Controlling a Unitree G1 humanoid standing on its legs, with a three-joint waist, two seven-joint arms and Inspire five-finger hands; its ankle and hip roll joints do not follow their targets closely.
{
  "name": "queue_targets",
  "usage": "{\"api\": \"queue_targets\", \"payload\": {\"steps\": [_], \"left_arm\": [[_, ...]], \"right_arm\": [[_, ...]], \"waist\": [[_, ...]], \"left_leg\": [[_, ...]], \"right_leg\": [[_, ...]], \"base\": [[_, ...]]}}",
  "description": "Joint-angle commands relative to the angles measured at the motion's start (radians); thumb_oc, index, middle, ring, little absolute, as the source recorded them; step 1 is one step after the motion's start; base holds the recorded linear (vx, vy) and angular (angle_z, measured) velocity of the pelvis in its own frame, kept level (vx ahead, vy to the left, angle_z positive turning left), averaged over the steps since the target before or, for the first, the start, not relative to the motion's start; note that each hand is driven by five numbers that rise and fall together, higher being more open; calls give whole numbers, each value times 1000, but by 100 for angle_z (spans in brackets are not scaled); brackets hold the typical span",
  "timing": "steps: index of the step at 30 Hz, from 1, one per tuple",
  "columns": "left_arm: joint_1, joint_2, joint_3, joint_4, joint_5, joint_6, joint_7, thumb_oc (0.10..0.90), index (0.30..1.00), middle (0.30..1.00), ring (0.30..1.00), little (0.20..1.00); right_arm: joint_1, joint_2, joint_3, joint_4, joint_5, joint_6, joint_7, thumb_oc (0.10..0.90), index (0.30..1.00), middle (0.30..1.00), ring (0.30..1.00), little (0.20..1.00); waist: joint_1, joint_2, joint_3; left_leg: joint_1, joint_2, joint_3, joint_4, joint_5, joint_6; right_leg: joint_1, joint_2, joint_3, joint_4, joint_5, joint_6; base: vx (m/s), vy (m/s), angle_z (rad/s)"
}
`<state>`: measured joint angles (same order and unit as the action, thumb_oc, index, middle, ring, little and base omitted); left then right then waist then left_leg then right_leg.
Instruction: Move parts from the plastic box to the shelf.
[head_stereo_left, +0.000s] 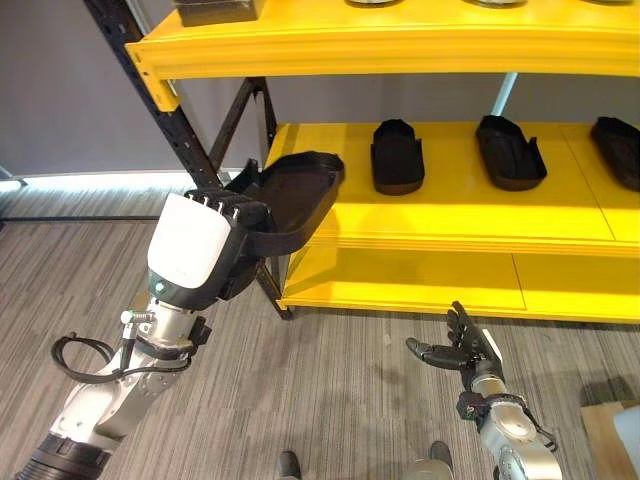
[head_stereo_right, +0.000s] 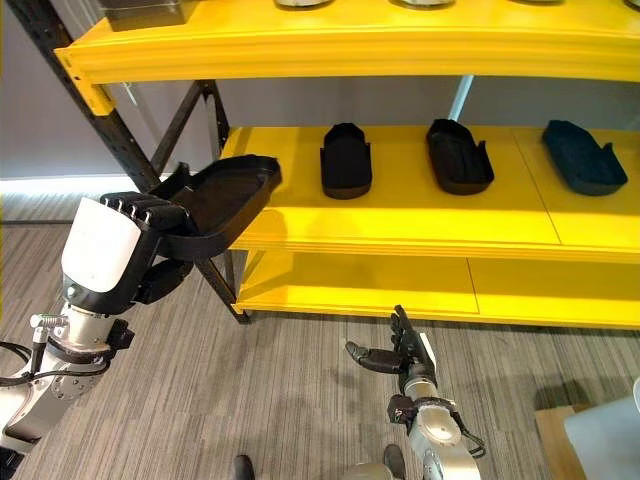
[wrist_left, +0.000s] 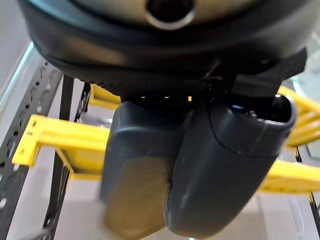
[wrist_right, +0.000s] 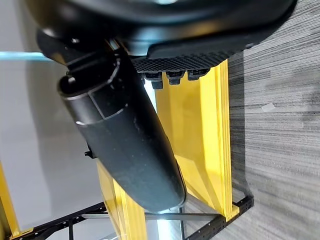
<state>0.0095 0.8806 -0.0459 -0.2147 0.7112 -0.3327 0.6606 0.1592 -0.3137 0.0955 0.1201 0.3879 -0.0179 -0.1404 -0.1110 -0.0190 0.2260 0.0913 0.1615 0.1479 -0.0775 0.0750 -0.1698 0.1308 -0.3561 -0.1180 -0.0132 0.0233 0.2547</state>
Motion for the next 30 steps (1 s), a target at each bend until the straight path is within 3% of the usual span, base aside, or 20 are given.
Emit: {"api": "queue_targets", "payload": {"steps": [1, 11, 13, 15, 16, 17, 18, 19, 20, 22, 30], "left_arm": [[-76, -59, 149, -51, -51, -51, 108, 400, 300, 300, 300, 300], [-89, -81, 126, -55, -33, -107, 142, 400, 300, 300, 300, 300], [-116, -91, 98, -66, -26, -118, 123, 400, 300, 300, 300, 300], [-115, -104, 97, -82, -38, -116, 88, 400, 300, 300, 300, 300], [-84, -111, 111, -103, -29, -105, 84, 400, 300, 300, 300, 300], [-86, -120, 102, -111, -40, -128, 81, 400, 300, 300, 300, 300], [-110, -130, 73, -113, -39, -121, 79, 400, 300, 300, 300, 300], [-166, -148, 19, -100, -33, -99, 74, 400, 300, 300, 300, 300], [-237, -163, -35, -74, -23, -62, 68, 400, 300, 300, 300, 300], [-275, -167, -57, -74, -43, -31, 69, 400, 300, 300, 300, 300], [-311, -204, -104, -136, -97, -9, 27, 400, 300, 300, 300, 300]], "right_arm": [[-69, -111, -72, -137, -56, -78, -24, 900, 1000, 1000, 1000, 1000], [-118, -113, -45, -129, -69, -76, -40, 900, 1000, 1000, 1000, 1000], [-135, -112, -41, -121, -82, -69, -52, 900, 1000, 1000, 1000, 1000], [-172, -105, -22, -97, -90, -52, -26, 900, 1000, 1000, 1000, 1000], [-207, -96, -8, -75, -98, -41, 15, 900, 1000, 1000, 1000, 1000], [-202, -97, -9, -68, -97, -44, 0, 900, 1000, 1000, 1000, 1000], [-183, -106, -13, -84, -100, -47, -11, 900, 1000, 1000, 1000, 1000], [-146, -115, -23, -111, -119, -61, -18, 900, 1000, 1000, 1000, 1000], [-103, -125, -49, -143, -105, -71, -6, 900, 1000, 1000, 1000, 1000], [-78, -141, -69, -137, -102, -99, 37, 900, 1000, 1000, 1000, 1000], [-95, -173, -39, -147, -117, -103, -3, 900, 1000, 1000, 1000, 1000]], "waist": [[-36, 30, -121], [-1, -8, -125], [1, -16, -123], [28, -19, -119], [47, -15, -116], [18, -20, -114], [-15, -23, -116], [-68, -18, -126], [-114, -15, -134], [-139, -8, -131], [-141, 21, -96]], "left_leg": [[38, 97, 123, -3, 4, 17], [33, 58, 144, 72, -59, 44], [37, 50, 169, 80, -68, 53], [73, 45, 263, 60, -70, 56], [124, 41, 322, 26, -78, 53], [136, 19, 291, 3, -84, 68], [120, 8, 262, 0, -69, 84], [97, 1, 189, -10, -66, 95], [82, -1, 138, -10, -71, 96], [100, 17, 159, -10, -74, 78], [78, 83, 133, 27, -24, 42]], "right_leg": [[-51, 56, -30, 2, 48, -38], [-36, 7, -37, -58, 133, -18], [-40, -2, -67, -46, 146, -19], [-37, 4, -212, -37, 161, -13], [-65, 32, -312, -13, 169, -3], [-92, 107, -222, -51, 158, -16], [-132, 142, -133, -70, 172, -44], [-161, 179, 38, -74, 165, -60], [-169, 201, 155, -74, 158, -67], [-154, 210, 147, -68, 138, -84], [-139, 233, 133, 45, 22, -139]], "base": [[116, 121, -7], [74, 132, -14], [51, 214, -30], [102, 178, -103], [257, 43, -241], [267, -70, -259], [245, -190, -136], [219, -282, 96], [352, -433, 369], [253, -350, 271], [105, -181, -3]]}}
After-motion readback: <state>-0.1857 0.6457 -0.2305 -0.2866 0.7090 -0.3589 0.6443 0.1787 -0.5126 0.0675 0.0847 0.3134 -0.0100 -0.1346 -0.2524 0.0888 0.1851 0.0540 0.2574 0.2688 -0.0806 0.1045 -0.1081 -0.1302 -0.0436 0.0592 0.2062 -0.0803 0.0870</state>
